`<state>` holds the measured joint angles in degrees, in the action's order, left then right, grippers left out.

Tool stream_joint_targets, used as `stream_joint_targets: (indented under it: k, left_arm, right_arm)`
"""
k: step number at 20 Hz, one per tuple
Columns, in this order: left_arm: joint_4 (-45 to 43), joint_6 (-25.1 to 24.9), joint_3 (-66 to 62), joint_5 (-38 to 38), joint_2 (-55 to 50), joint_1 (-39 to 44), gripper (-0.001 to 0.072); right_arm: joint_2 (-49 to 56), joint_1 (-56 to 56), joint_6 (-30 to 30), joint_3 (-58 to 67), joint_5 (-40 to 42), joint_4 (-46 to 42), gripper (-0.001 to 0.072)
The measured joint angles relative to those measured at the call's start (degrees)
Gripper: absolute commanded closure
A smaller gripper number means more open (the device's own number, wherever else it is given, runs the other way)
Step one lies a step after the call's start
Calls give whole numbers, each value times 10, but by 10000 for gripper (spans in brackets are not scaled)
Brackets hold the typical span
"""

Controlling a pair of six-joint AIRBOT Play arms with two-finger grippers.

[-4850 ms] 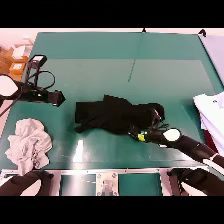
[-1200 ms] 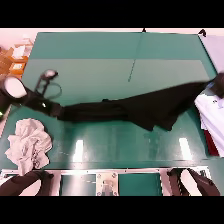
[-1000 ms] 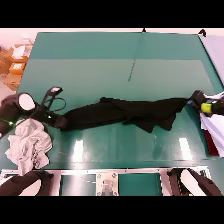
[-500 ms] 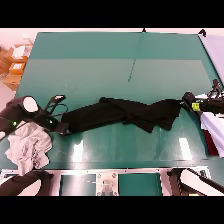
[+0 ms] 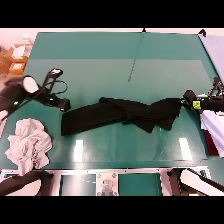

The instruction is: Fold the shirts.

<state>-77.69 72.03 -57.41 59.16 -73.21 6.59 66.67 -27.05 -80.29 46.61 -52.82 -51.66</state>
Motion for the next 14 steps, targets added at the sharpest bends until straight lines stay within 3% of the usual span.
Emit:
stream_joint_targets:
  k: [4, 5, 7, 8, 14]
  left_arm:
    - [91, -59, -9, -3, -91, 0, -6]
    - [117, -76, -10, -4, -104, 0, 130]
    - [158, -102, -12, -16, -121, 0, 630]
    - [174, -112, -14, -23, -127, 0, 681]
    - [210, -145, -79, -23, -127, 0, 682]
  right_arm:
    - [0, 0, 2, 0, -1, 0, 694]
    - [0, 0, 3, 0, -1, 0, 694]
    - [0, 1, 5, 0, -1, 0, 694]
    - [0, 0, 5, 0, -1, 0, 695]
    - [0, 1, 10, 26, -32, 11, 695]
